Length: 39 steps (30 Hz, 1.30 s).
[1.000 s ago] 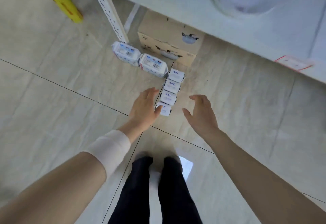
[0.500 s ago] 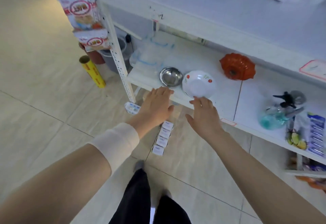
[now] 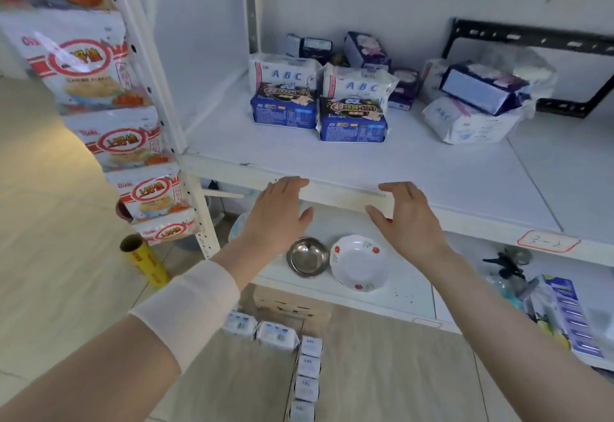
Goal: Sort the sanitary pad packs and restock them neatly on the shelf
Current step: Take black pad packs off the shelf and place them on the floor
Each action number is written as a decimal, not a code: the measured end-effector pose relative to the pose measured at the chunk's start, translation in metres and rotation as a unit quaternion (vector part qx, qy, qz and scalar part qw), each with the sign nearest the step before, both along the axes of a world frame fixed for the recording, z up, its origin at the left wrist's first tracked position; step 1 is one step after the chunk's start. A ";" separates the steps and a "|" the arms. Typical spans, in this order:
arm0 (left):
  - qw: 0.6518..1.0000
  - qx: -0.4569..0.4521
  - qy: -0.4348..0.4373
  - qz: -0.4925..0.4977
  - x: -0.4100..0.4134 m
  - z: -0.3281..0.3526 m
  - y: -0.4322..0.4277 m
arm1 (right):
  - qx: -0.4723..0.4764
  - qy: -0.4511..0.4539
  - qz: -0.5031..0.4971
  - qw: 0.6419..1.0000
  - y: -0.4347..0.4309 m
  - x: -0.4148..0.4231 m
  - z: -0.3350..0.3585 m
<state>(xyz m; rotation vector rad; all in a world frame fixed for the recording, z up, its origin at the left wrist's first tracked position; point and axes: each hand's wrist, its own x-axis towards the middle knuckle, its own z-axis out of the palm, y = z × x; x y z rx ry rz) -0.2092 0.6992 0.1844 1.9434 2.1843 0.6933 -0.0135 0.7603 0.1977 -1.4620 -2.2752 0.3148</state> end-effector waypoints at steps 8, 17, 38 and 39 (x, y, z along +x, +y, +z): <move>0.997 0.004 -0.037 0.071 -0.031 0.019 0.080 | -0.073 0.086 -0.085 0.990 0.104 -0.012 0.023; 0.956 0.060 -0.136 0.254 -0.091 0.030 0.170 | -0.204 0.112 -0.141 0.962 0.218 -0.042 0.037; 0.833 -0.128 -0.489 0.227 -0.178 0.020 0.256 | -0.417 0.243 -0.136 0.865 0.282 -0.072 0.014; 0.826 -0.132 -0.504 0.217 -0.179 0.021 0.254 | -0.422 0.249 -0.132 0.862 0.281 -0.072 0.013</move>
